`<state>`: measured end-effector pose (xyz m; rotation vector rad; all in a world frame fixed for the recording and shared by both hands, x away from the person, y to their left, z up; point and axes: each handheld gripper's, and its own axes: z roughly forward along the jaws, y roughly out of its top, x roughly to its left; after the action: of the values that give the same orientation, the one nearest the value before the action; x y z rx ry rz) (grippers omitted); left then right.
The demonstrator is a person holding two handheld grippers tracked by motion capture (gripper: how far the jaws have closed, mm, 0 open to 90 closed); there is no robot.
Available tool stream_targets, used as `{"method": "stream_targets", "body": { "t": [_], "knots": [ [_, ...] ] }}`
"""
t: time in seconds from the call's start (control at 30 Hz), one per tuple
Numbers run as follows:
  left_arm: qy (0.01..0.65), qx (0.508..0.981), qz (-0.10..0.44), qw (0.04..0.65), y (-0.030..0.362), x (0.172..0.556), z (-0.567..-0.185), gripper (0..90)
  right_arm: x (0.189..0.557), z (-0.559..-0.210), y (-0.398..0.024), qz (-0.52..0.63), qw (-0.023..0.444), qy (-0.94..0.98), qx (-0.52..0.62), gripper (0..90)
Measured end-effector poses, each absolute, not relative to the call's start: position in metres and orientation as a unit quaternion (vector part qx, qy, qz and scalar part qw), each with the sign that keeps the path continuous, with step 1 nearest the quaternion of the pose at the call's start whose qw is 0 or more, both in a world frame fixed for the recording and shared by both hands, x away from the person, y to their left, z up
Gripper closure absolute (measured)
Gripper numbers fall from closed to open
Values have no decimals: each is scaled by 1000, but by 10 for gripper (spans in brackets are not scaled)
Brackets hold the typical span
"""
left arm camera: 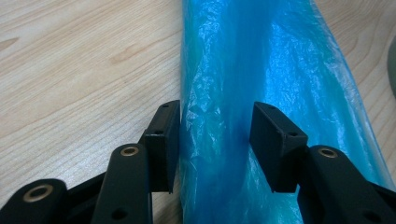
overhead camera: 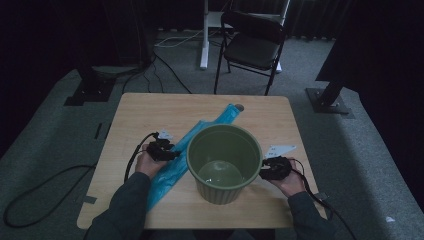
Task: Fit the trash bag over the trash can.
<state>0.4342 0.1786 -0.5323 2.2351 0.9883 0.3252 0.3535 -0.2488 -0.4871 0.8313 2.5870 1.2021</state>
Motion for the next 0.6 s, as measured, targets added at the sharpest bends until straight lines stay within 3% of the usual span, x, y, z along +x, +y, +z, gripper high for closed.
{"method": "stream_targets", "body": {
  "t": [0.3, 0.5, 0.6],
  "knots": [
    [386, 853, 143, 321, 175, 432, -532, 663, 354, -487, -248, 399, 76, 872, 274, 697],
    [367, 862, 127, 325, 173, 431, -531, 869, 354, -486, -247, 396, 66, 875, 269, 748],
    [366, 862, 117, 329, 174, 432, -531, 891, 354, -486, -247, 395, 63, 877, 267, 751]
  ]
}}
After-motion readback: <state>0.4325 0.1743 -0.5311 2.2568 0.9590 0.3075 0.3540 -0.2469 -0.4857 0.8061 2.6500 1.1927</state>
